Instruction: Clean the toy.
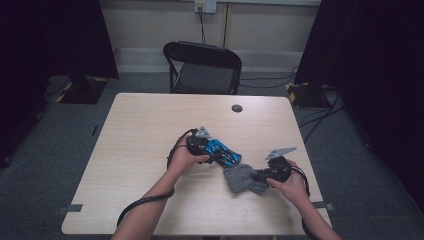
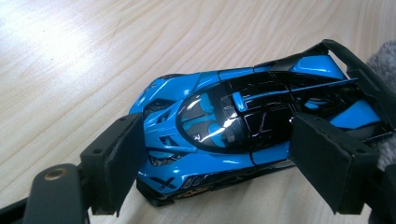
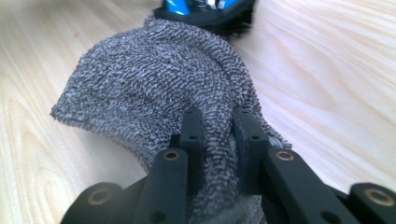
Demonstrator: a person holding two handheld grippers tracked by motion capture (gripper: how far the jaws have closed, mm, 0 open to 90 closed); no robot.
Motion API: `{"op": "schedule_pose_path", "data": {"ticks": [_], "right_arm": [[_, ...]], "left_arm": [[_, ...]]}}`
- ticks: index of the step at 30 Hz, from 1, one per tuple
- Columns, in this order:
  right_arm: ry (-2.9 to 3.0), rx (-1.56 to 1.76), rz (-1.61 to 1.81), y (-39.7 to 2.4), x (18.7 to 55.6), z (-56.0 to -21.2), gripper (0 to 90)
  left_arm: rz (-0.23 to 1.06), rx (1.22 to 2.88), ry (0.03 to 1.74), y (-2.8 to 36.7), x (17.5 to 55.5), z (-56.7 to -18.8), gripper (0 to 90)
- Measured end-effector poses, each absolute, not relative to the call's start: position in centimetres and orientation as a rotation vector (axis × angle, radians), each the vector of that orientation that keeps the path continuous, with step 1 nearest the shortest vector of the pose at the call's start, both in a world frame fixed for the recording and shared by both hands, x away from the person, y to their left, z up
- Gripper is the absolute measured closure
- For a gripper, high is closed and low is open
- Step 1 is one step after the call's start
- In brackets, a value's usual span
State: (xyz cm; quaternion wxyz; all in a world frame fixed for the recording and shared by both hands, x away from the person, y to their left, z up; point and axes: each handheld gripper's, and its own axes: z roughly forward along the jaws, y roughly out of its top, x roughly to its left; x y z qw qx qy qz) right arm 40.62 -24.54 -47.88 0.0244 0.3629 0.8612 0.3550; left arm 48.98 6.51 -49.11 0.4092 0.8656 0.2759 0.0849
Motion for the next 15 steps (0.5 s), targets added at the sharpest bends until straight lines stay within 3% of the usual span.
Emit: {"op": "schedule_pose_path", "data": {"ticks": [15], "right_arm": [[2.564, 1.256, 1.057, -27.5, 42.4, -47.7, 75.9]], "left_arm": [[0.218, 2.176, 0.692, 6.6, 49.0, -49.2, 18.7]]}}
